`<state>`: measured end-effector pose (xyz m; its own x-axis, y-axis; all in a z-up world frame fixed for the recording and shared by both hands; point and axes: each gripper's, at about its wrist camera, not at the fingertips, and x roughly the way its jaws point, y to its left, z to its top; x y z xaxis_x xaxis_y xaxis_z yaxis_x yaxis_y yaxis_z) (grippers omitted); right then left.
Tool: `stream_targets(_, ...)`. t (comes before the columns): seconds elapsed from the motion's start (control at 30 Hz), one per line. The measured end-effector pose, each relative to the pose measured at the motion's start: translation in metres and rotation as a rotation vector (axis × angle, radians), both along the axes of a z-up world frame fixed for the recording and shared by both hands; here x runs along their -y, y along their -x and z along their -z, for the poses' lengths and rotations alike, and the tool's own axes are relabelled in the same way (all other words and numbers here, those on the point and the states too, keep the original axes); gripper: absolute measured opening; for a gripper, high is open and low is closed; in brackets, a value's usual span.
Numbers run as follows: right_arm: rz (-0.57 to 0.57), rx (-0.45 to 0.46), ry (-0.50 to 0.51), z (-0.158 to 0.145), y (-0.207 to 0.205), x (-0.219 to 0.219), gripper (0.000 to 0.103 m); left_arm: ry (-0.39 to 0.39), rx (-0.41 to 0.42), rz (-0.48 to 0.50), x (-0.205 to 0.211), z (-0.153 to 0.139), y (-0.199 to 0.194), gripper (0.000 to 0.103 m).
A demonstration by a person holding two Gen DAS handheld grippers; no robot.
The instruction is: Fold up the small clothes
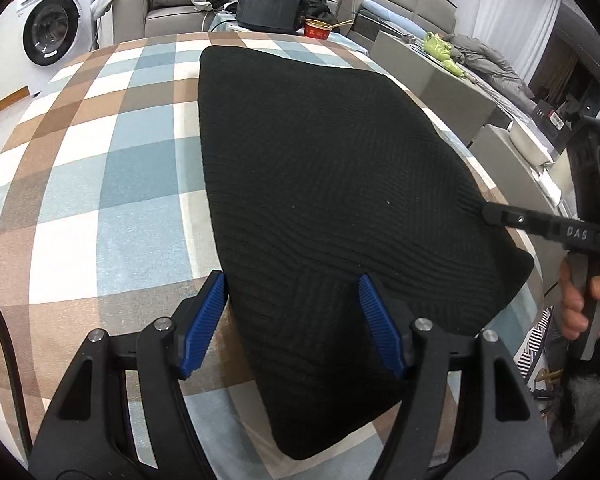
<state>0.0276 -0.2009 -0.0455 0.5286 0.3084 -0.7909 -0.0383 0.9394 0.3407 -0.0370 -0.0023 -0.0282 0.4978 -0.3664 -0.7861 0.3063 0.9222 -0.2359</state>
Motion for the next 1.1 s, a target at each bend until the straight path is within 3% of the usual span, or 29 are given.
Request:
stream_targets(0.07, -0.004, -0.004, 0.002, 0.003, 0.000, -0.002, 0.052, 0.006, 0.001, 0.008, 0.001, 0.001, 0.000, 0.054)
stream_targets(0.13, -0.010, -0.007, -0.005, 0.005, -0.002, -0.003, 0.052, -0.012, 0.014, 0.010, 0.001, 0.001, -0.001, 0.035)
stream_targets(0.2, -0.011, -0.006, -0.004, 0.006, -0.006, -0.005, 0.049, -0.016, 0.017, 0.008, -0.001, 0.000, -0.004, 0.028)
stream_targets(0.27, -0.029, -0.011, 0.000, 0.008, -0.011, -0.009, 0.037, 0.002, 0.011, 0.005, -0.005, 0.000, -0.006, 0.027)
stream_targets(0.67, -0.062, 0.006, 0.056, 0.007, -0.080, -0.041, 0.037, -0.053, 0.044, -0.105, -0.023, -0.003, -0.061, 0.026)
stream_targets(0.87, -0.036, 0.028, 0.056, 0.009, -0.116, -0.054, 0.040, -0.068, 0.063, -0.174, -0.035, -0.002, -0.094, 0.026)
stream_targets(1.1, -0.061, 0.038, 0.096, 0.005, -0.109, -0.052, 0.055, -0.059, 0.072, -0.179, -0.042, -0.002, -0.095, 0.030)
